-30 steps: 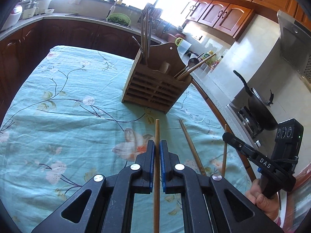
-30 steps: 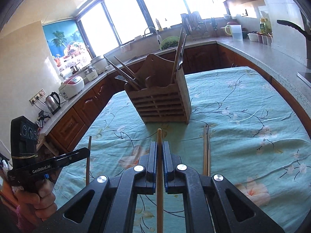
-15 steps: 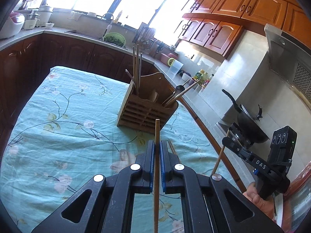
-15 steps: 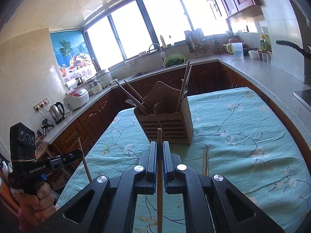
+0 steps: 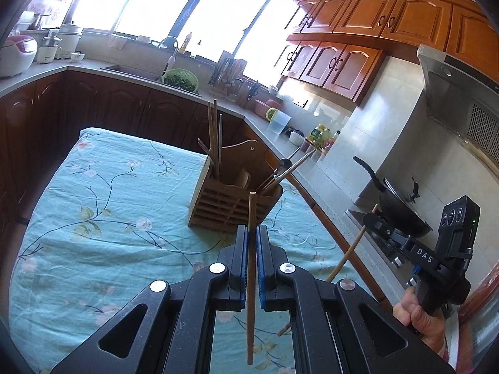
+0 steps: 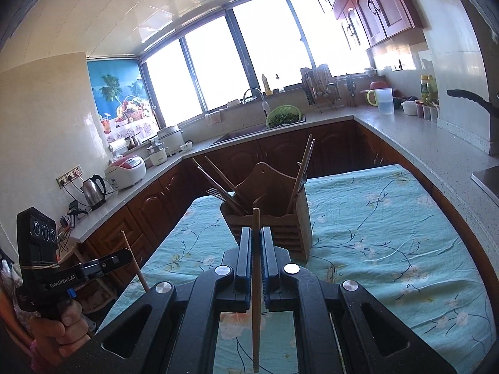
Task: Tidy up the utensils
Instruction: 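Lift both held chopsticks and carry them over the wooden holder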
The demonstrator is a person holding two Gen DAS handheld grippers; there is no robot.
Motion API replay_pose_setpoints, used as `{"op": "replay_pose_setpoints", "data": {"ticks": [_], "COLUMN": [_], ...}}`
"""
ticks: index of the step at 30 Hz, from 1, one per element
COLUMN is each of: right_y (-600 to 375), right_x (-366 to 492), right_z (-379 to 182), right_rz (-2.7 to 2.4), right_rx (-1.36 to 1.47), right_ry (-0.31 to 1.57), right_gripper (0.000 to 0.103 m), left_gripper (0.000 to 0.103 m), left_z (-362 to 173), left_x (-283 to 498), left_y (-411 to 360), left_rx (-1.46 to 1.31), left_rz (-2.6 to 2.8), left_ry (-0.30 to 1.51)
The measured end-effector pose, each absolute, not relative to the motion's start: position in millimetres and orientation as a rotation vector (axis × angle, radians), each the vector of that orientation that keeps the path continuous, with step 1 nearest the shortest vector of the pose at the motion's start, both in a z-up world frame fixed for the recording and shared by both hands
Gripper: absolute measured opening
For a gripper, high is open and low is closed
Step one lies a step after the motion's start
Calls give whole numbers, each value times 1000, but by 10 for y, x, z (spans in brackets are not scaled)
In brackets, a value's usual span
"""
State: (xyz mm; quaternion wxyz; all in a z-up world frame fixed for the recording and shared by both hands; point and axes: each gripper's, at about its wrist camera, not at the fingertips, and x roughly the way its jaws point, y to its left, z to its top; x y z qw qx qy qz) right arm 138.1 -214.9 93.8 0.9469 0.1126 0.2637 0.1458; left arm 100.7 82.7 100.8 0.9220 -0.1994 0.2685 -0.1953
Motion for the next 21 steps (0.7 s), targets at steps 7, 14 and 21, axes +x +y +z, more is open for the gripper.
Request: {"op": "replay_pose_setpoints", "data": {"ticks": [7,14,21], "right_y": [-2190,-2207,-2206], "right_x": [1500,1693,2010], "right_z": [1078,1264,1533], "right_rz": [288,281,262], "right_rx": [232,226,231], "right_ry": [498,453,374], "right_gripper": [5,5,5], "left_gripper": [3,3,3], "left_z": [1171,1408,1688], "left_x": [1112,1281,1575], "left_y": [847,895,883], "left_rx": [-390,-366,-330], "left_rz": [-408,-402,-385], "left_ry": [505,435,344]}}
